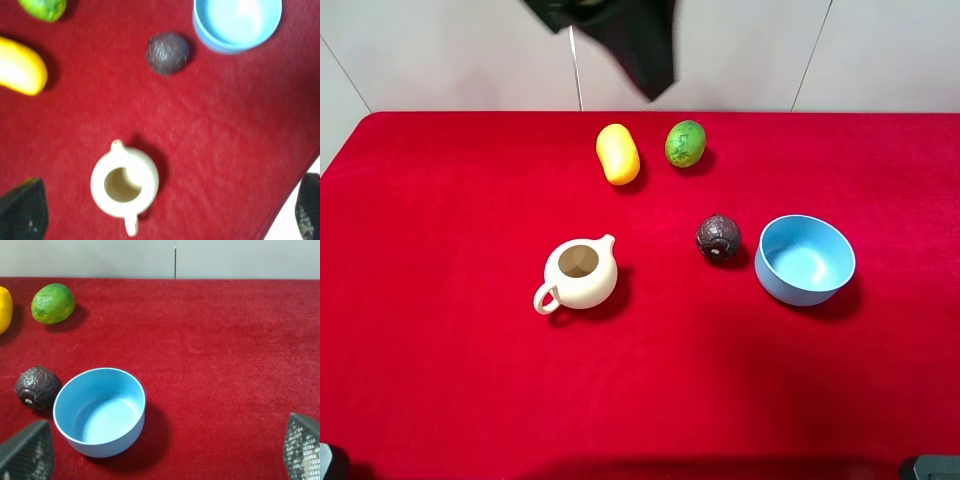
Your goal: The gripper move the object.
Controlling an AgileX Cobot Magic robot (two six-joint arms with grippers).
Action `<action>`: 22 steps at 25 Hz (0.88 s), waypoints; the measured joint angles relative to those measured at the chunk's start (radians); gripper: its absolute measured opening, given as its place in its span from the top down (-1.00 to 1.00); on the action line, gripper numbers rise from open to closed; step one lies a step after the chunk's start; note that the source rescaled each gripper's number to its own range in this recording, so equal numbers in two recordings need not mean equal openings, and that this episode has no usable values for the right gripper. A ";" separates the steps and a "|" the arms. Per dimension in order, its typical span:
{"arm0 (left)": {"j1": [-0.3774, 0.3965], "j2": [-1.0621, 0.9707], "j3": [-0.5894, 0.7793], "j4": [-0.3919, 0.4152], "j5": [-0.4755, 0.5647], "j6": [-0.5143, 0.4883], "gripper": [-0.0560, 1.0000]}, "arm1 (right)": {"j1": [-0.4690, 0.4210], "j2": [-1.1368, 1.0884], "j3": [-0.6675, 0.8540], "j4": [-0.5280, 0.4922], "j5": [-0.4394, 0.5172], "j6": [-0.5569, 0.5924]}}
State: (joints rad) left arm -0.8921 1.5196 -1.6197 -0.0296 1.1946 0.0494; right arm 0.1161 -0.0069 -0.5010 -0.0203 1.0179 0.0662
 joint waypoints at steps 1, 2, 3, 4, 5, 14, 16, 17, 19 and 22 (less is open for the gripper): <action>0.000 -0.033 0.029 0.006 0.000 0.001 -1.00 | 0.000 0.000 0.000 0.000 0.000 0.000; 0.000 -0.065 0.056 0.013 0.000 0.002 -1.00 | 0.000 0.000 0.000 0.000 0.000 0.000; 0.000 -0.092 0.077 0.017 0.000 0.002 -1.00 | 0.000 0.000 0.000 0.000 0.000 0.000; 0.000 -0.122 0.100 0.021 0.000 0.002 -1.00 | 0.000 0.000 0.000 0.000 0.000 0.000; 0.000 -0.151 0.123 0.021 0.000 0.002 -1.00 | 0.000 0.000 0.000 0.000 0.000 0.000; 0.000 -0.356 0.305 0.030 0.000 0.002 -1.00 | 0.000 0.000 0.000 0.000 0.001 0.000; 0.000 -0.399 0.347 0.030 0.000 0.002 -1.00 | 0.000 0.000 0.000 0.000 0.001 0.000; 0.000 -0.418 0.363 0.036 0.000 0.002 -1.00 | 0.000 0.000 0.000 0.000 0.001 0.000; 0.000 -0.464 0.401 0.041 0.000 0.002 -1.00 | 0.000 0.000 0.000 0.000 0.001 0.000; 0.000 -0.529 0.454 0.053 0.000 0.001 -1.00 | 0.000 0.000 0.000 0.000 0.001 0.000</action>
State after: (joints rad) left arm -0.8921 0.9902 -1.1658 0.0237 1.1951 0.0499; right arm 0.1161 -0.0069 -0.5010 -0.0203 1.0189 0.0662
